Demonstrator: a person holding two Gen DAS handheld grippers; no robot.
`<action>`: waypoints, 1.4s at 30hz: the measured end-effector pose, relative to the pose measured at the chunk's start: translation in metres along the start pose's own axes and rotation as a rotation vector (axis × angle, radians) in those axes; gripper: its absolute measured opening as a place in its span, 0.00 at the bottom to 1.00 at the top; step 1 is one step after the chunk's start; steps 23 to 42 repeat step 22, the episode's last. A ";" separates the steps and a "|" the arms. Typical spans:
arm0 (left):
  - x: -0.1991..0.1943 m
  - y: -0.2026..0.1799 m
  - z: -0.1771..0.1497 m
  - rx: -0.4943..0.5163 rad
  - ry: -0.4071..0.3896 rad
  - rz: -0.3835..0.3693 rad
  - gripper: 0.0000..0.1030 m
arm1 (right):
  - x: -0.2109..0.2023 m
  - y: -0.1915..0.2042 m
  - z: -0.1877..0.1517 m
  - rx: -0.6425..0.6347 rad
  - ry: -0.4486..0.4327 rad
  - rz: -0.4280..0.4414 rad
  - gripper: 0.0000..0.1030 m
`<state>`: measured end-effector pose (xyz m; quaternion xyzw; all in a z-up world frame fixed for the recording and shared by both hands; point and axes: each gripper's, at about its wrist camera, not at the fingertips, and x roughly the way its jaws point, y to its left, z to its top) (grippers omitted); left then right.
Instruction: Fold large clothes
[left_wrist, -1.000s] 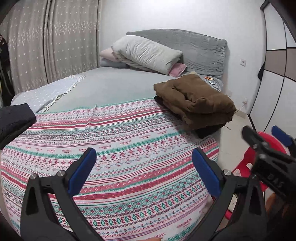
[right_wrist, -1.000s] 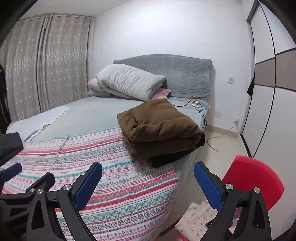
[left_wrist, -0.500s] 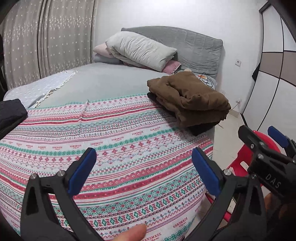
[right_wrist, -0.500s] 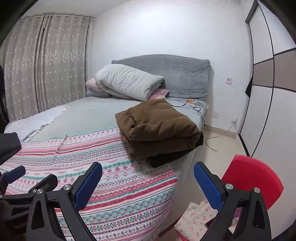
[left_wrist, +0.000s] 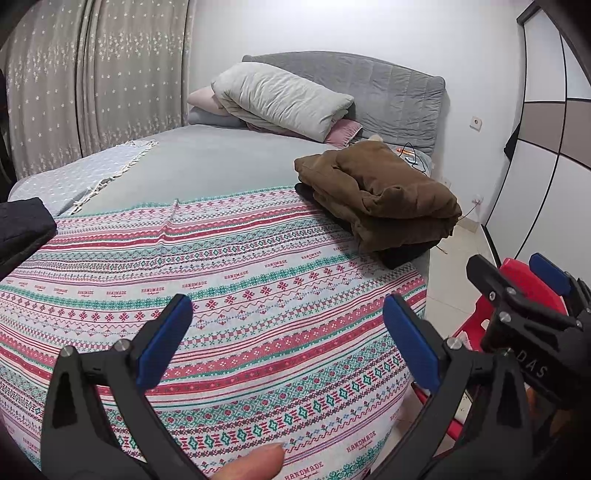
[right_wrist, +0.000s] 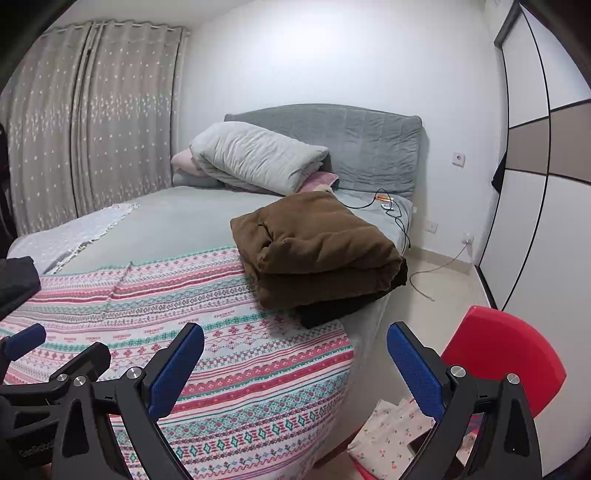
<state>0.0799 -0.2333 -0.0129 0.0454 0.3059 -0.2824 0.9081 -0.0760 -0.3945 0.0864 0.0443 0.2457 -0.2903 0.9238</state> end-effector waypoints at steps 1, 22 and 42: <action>0.000 0.000 0.000 -0.003 0.000 -0.001 0.99 | 0.000 0.000 0.000 0.000 0.001 0.002 0.97; -0.001 -0.001 0.000 0.010 -0.003 0.008 0.99 | 0.002 0.001 -0.001 -0.002 0.000 -0.002 0.97; -0.001 -0.001 0.000 0.010 -0.003 0.008 0.99 | 0.002 0.001 -0.001 -0.002 0.000 -0.002 0.97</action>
